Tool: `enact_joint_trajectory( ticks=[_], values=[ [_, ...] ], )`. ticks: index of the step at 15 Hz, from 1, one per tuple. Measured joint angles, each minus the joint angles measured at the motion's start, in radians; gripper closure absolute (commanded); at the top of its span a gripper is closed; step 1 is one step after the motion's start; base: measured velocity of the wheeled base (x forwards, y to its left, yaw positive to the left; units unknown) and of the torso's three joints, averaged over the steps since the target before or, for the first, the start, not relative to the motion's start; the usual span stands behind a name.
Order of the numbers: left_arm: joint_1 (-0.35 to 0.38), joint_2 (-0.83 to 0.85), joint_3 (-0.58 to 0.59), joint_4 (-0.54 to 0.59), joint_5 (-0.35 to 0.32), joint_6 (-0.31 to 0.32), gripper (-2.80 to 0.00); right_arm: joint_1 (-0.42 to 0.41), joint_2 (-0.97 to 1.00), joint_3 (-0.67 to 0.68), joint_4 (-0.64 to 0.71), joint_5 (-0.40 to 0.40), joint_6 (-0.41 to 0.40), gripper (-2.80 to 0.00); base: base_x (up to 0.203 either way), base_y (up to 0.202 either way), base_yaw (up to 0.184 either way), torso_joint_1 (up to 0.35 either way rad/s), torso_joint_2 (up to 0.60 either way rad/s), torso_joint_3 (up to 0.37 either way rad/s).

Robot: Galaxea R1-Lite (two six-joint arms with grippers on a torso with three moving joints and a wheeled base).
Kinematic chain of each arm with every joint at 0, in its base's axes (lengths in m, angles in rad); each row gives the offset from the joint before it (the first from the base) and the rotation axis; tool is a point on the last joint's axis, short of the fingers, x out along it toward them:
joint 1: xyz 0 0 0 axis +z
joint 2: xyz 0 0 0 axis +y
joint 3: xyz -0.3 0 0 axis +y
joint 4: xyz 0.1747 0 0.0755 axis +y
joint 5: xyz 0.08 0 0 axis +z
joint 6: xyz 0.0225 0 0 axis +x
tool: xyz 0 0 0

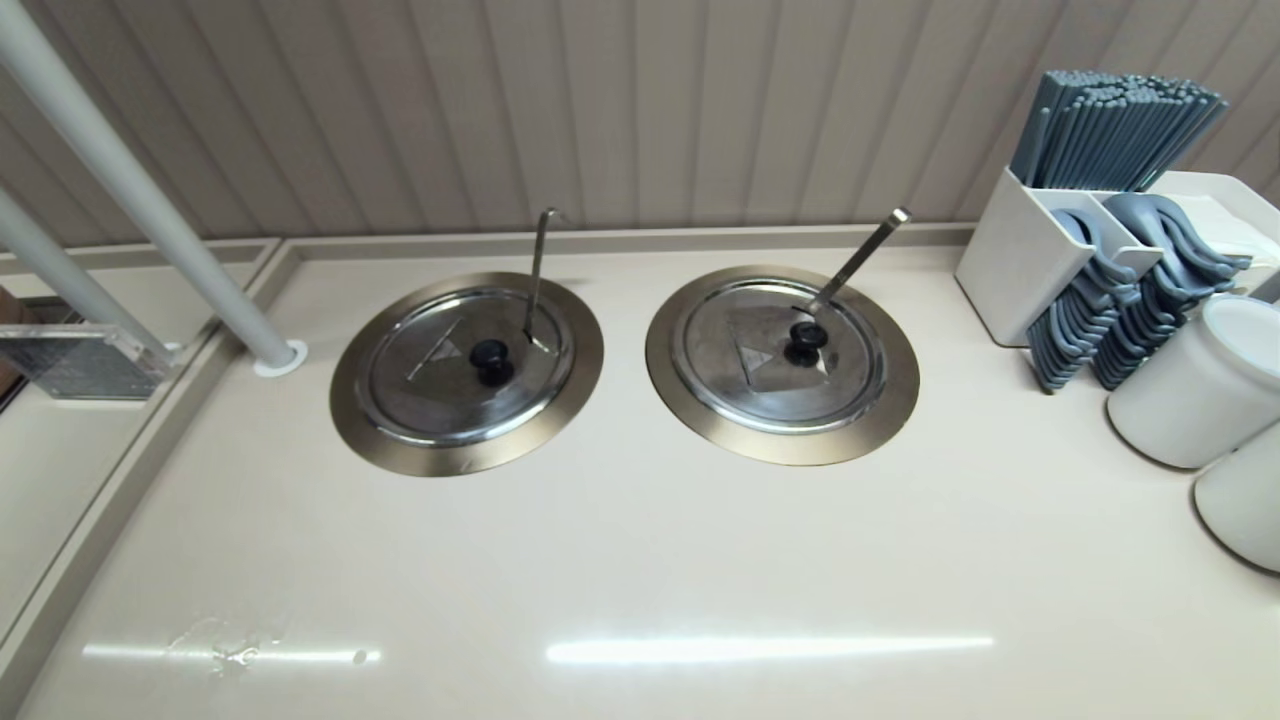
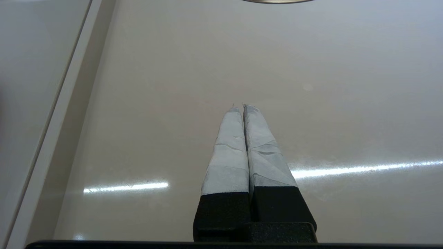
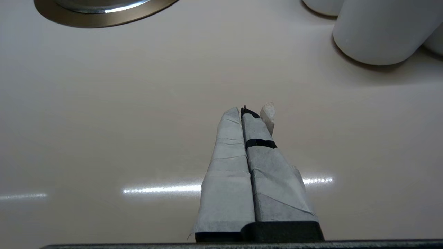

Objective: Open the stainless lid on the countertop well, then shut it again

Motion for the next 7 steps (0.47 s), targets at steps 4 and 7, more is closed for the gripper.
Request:
enact_joint_trajectory(
  ticks=[4,7],
  values=[
    [0.0,0.0,0.0,0.0,0.003,0.0,0.0,0.0,0.0,0.008,-0.011,0.003,-0.031,0.0,0.0,0.0,0.0,0.0,0.0,0.0],
    [0.0,0.0,0.0,-0.001,0.003,-0.003,0.0,0.0,0.0,0.01,-0.012,0.003,-0.028,0.0,0.0,0.0,0.0,0.0,0.0,0.0]
  ],
)
